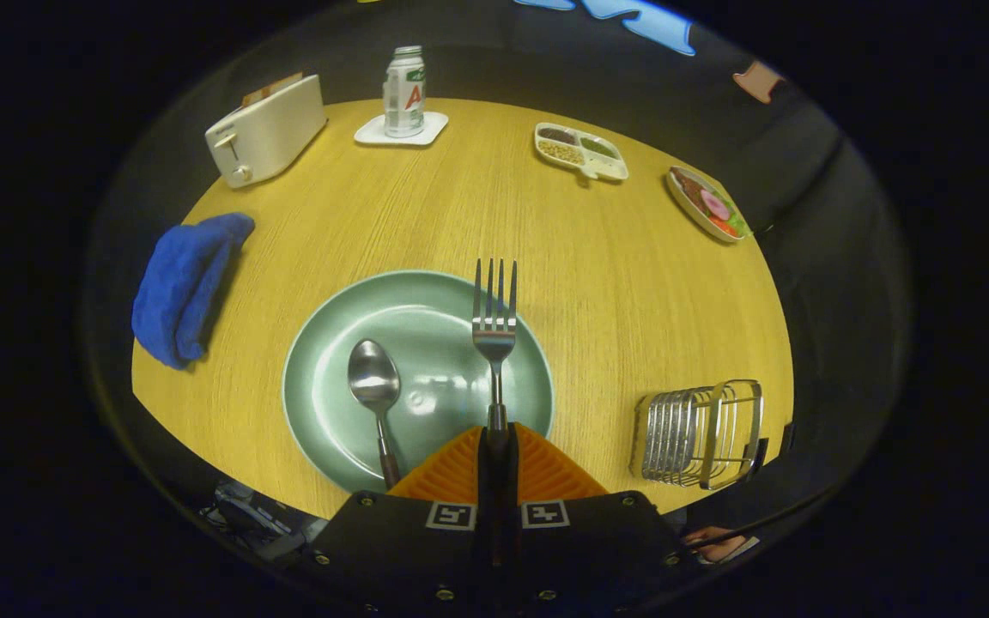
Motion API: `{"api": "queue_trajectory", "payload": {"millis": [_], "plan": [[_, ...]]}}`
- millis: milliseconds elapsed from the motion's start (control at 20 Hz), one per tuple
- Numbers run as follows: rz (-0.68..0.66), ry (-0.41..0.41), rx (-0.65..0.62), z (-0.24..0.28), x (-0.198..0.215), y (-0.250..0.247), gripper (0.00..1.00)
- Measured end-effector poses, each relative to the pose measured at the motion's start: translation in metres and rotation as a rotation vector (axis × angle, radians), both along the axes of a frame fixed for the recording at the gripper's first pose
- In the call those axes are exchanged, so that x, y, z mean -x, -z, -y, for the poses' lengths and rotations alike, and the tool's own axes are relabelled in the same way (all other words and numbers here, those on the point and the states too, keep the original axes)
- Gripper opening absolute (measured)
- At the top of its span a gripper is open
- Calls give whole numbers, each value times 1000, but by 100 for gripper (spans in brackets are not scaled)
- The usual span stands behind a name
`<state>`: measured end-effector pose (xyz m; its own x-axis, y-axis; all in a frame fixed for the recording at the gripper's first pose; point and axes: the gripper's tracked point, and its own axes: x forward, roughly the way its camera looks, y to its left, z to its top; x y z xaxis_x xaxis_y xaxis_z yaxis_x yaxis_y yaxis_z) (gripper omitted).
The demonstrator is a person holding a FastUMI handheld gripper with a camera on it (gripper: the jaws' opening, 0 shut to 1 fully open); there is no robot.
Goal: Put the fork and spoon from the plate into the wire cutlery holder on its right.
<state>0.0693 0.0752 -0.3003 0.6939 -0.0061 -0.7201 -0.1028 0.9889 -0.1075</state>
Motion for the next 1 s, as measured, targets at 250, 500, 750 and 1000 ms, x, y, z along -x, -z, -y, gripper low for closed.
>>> {"api": "queue_trajectory", "payload": {"millis": [250,500,750,1000], "plan": [[49,130,-40,36,0,-27,5],[36,267,-53,76,17,-35,5],[-17,408,-69,113,44,-27,5],[-88,493,-136,126,65,-13,5]]}}
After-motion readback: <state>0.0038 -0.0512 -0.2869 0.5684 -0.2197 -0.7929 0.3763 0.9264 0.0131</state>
